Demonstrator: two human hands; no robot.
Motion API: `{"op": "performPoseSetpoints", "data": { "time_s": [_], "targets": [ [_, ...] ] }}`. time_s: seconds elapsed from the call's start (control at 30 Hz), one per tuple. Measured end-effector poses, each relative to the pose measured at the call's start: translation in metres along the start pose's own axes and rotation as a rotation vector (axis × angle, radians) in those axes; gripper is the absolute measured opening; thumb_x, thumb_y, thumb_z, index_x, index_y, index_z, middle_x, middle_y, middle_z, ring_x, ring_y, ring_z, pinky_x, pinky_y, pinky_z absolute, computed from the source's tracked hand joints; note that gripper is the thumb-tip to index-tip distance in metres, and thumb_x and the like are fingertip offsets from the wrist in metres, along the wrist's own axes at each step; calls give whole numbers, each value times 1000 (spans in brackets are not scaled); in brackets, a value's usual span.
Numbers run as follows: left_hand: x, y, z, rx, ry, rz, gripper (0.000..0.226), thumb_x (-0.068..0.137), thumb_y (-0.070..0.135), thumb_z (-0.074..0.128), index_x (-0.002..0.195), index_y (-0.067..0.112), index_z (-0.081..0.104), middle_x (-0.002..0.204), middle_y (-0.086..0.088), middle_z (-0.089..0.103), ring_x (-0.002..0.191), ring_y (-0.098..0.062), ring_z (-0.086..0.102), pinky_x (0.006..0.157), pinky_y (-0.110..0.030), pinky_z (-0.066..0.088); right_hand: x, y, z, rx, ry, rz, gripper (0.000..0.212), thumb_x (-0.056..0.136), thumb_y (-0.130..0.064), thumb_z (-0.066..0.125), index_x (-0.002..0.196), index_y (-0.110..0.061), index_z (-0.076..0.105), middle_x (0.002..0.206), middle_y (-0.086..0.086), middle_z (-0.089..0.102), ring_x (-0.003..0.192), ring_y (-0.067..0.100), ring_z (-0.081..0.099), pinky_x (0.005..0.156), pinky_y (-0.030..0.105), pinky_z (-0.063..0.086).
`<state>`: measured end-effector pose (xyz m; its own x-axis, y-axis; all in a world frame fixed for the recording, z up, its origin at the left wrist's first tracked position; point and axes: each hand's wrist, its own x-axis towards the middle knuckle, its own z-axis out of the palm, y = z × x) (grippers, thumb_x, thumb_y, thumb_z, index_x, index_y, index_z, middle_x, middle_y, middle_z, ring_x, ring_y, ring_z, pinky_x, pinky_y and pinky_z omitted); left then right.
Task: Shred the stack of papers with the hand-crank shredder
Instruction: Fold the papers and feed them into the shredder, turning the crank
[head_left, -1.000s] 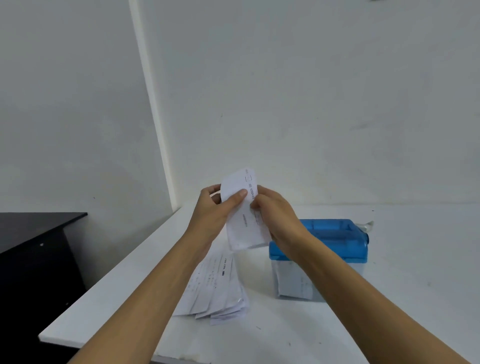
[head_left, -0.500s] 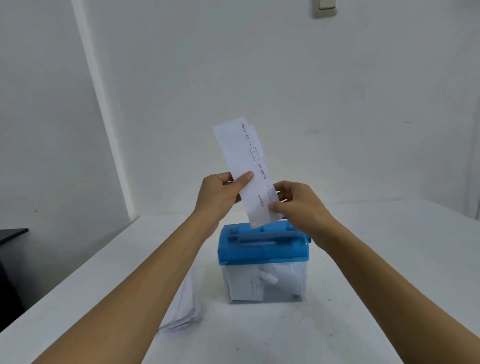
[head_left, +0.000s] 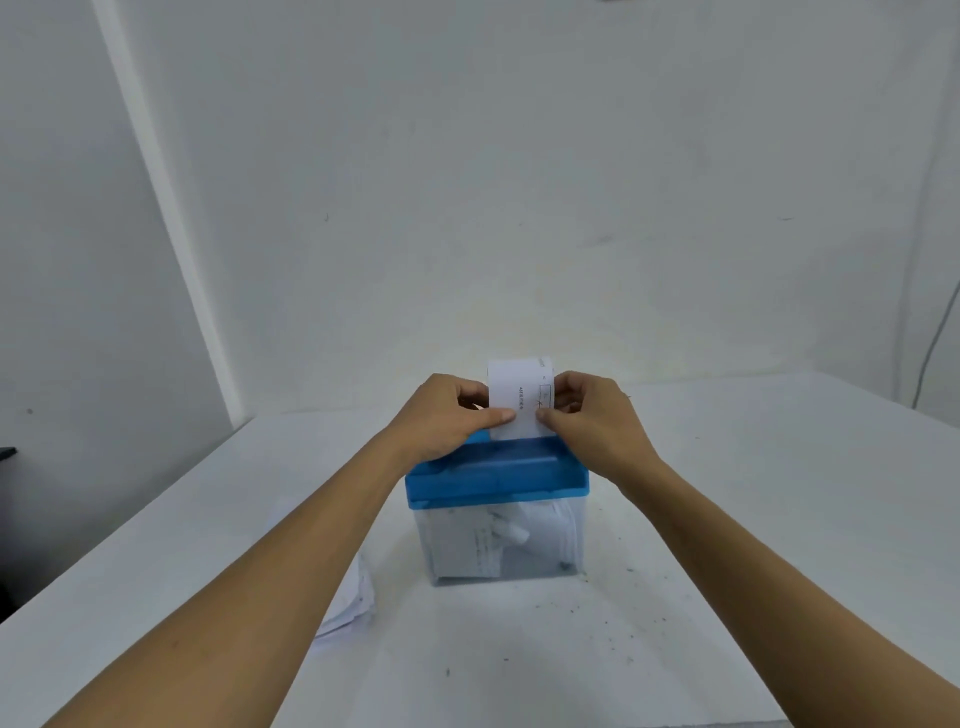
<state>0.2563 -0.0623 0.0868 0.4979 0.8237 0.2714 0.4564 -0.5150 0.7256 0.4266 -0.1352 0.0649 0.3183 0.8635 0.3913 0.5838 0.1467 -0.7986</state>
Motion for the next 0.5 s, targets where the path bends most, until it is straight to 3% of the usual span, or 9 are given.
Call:
{"op": "performPoseSetpoints", "data": {
  "time_s": [0.1, 0.27, 0.33, 0.43, 0.5],
  "targets": [
    [-3, -3, -1, 45, -8, 23, 9, 90, 32, 74, 98, 28, 73, 96, 19, 70, 86, -7, 68, 75, -15, 55, 0, 3, -2, 2, -8, 3, 19, 96, -20, 63, 115, -19, 64, 110, -5, 66, 93, 16, 65, 83, 26, 59],
    [-6, -2, -2, 143, -9, 19, 9, 87, 35, 78, 82, 31, 71, 85, 17, 69, 70, -4, 64, 58, -8, 44, -2, 4, -3, -72, 8, -22, 22, 97, -22, 62, 119, -19, 63, 112, -5, 64, 91, 17, 63, 67, 14, 51],
    [-6, -3, -2, 163, -14, 16, 11, 86, 36, 78, 83, 29, 71, 89, 13, 70, 74, -4, 64, 63, -12, 47, -3, 5, -3, -88, 17, -29, 24, 97, -22, 62, 120, -19, 63, 110, -7, 63, 92, 16, 62, 63, 10, 47],
    [-4, -3, -2, 178, -26, 13, 18, 86, 37, 78, 87, 19, 74, 102, 6, 70, 91, -13, 66, 83, -31, 57, -4, 7, -2, -90, 25, -44, 28, 97, -23, 62, 125, -20, 63, 106, -10, 62, 90, 14, 62, 62, 10, 47],
    [-5, -1, -2, 184, -45, 13, 20, 87, 36, 76, 82, 16, 73, 99, 5, 70, 93, -18, 66, 86, -37, 58, -4, 8, -2, -63, 26, -43, 31, 99, -23, 60, 129, -20, 63, 110, -9, 64, 92, 13, 61, 70, 15, 53]
  ]
}}
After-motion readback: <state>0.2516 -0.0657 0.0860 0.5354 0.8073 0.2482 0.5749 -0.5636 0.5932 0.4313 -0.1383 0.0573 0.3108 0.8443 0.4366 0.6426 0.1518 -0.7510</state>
